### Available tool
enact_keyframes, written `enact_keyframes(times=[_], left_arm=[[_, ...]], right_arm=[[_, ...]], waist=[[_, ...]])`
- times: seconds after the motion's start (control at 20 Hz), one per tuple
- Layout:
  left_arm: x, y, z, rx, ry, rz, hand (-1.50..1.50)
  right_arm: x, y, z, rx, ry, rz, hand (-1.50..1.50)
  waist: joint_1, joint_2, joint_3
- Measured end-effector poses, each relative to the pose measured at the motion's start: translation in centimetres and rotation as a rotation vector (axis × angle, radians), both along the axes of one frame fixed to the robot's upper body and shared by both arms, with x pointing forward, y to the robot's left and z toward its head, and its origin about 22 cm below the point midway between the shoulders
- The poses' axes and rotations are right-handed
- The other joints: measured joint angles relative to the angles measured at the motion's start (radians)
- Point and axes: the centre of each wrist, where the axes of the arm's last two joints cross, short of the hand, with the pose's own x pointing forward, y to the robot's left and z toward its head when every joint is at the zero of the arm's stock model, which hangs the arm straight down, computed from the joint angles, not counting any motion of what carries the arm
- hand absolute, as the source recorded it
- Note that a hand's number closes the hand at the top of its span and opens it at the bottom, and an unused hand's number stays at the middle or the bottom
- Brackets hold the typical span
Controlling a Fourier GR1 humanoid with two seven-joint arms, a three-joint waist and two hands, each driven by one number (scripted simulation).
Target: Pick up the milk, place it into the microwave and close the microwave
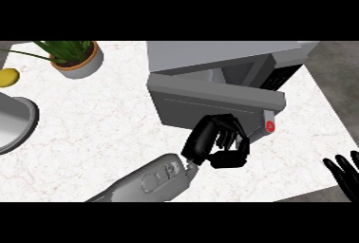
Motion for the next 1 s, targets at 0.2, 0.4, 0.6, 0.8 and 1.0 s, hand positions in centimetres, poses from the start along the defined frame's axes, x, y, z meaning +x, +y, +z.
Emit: enact_keyframes(times=[0.2,0.4,0.6,0.8,1.0], left_arm=[[1.7,-0.1,0.8,-0.017,0.006,0.034,1.5],[3.3,-0.1,1.5,-0.042,0.015,0.069,1.5],[4.8,0.1,2.3,-0.074,0.031,0.102,1.5],[4.8,0.2,2.2,-0.114,0.051,0.106,1.5],[4.9,0.3,2.1,-0.152,0.061,0.103,1.5]], right_arm=[[0.1,0.1,0.9,-0.006,0.002,-0.002,-1.5],[0.2,0.0,1.7,-0.017,0.007,0.004,-1.5],[0.3,-0.2,2.4,-0.021,0.007,0.004,-1.5],[0.5,-0.3,3.0,-0.019,0.001,0.004,-1.5],[0.7,-0.4,3.5,-0.013,-0.012,0.002,-1.5]], waist=[[-0.01,0.008,0.001],[-0.022,0.014,0.001],[-0.037,0.021,0.001],[-0.04,0.02,0.002],[-0.044,0.019,0.003]])
